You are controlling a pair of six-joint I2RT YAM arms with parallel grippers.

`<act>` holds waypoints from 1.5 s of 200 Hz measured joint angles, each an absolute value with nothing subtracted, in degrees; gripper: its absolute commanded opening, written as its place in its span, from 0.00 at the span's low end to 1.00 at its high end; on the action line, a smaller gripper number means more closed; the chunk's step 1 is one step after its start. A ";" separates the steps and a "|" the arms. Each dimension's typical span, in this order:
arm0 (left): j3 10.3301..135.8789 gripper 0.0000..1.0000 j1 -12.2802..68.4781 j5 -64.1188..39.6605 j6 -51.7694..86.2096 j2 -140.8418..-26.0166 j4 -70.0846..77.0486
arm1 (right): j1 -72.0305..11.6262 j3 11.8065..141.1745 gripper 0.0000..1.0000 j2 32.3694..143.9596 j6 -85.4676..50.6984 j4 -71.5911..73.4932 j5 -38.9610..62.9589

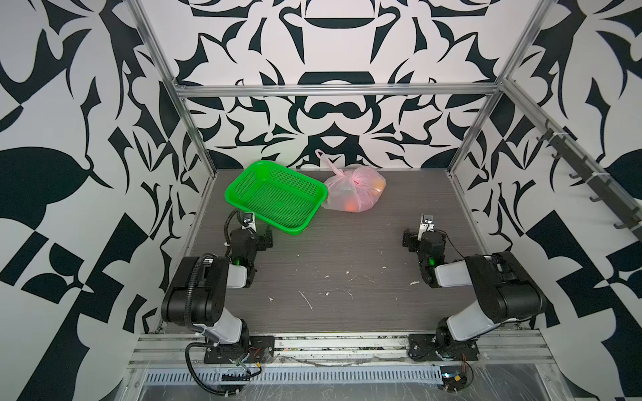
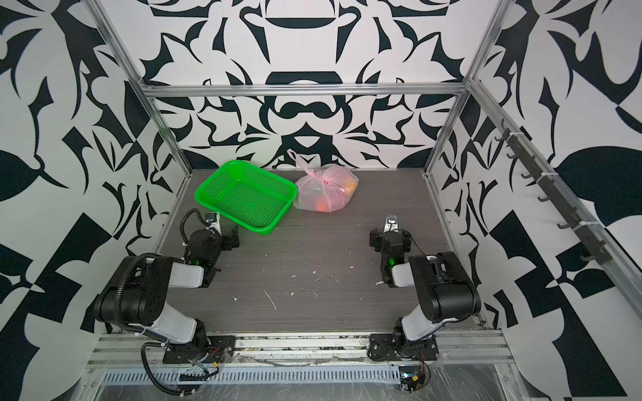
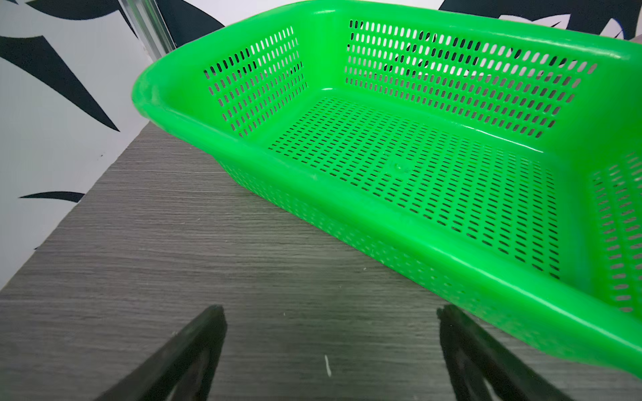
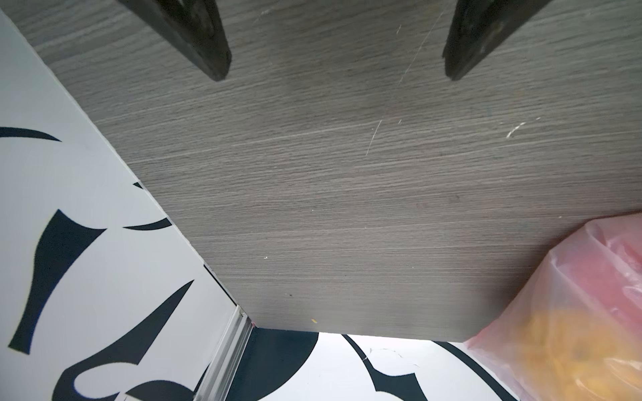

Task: Untie the knot of the plastic bag and take out the fruit
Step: Pick up the basket from the top-left of the table.

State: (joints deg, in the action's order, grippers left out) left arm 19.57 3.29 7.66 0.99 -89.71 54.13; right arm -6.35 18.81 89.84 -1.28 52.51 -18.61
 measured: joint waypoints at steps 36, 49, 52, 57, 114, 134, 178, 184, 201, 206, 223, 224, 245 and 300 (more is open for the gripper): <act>19.59 1.00 3.29 7.66 1.02 -89.71 54.13 | -6.35 18.81 1.00 89.84 -1.28 52.51 -18.59; 19.59 1.00 3.29 7.66 0.99 -89.71 54.13 | -6.35 18.81 1.00 89.84 -1.30 52.51 -18.59; 19.59 1.00 3.29 7.66 0.99 -89.71 54.13 | -6.35 18.81 1.00 89.84 -1.28 52.51 -18.57; 19.59 1.00 3.29 7.66 0.99 -89.71 54.13 | -6.35 18.81 1.00 89.84 -1.28 52.51 -18.57; 19.59 1.00 3.29 7.66 0.99 -89.71 54.13 | -6.35 18.81 1.00 89.84 -1.28 52.51 -18.37; 19.59 1.00 3.29 7.66 0.99 -89.71 54.13 | -6.35 18.81 1.00 89.84 -1.30 52.51 -18.37; 19.59 1.00 3.29 7.66 0.99 -89.71 54.13 | -6.35 18.81 1.00 89.84 -1.28 52.51 -18.35; 19.59 1.00 3.29 7.66 0.99 -89.71 54.13 | -6.35 18.81 1.00 89.84 -1.28 52.51 -18.35; 19.59 1.00 3.29 7.66 0.99 -89.71 54.13 | -6.35 18.81 1.00 89.84 -1.28 52.51 -18.35; 19.59 1.00 3.29 7.66 0.99 -89.71 54.13 | -6.35 18.81 1.00 89.84 -1.28 52.51 -18.35; 19.59 1.00 3.29 7.64 0.99 -89.71 54.13 | -6.35 18.81 1.00 89.84 -1.28 52.51 -18.31; 19.59 1.00 3.29 7.64 0.99 -89.71 54.13 | -6.35 18.81 1.00 89.84 -1.28 52.51 -18.31; 19.57 1.00 3.29 7.62 0.97 -89.71 54.13 | -6.35 18.81 1.00 89.84 -1.28 52.49 -18.20; 19.57 1.00 3.29 8.12 0.91 -86.35 50.94 | -6.35 18.72 1.00 82.98 -2.22 46.44 -19.59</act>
State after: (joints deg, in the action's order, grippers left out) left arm 19.57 3.29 8.12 0.91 -86.35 50.94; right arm -6.35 18.72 82.98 -2.22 46.44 -19.59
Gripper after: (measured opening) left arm 0.996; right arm 0.996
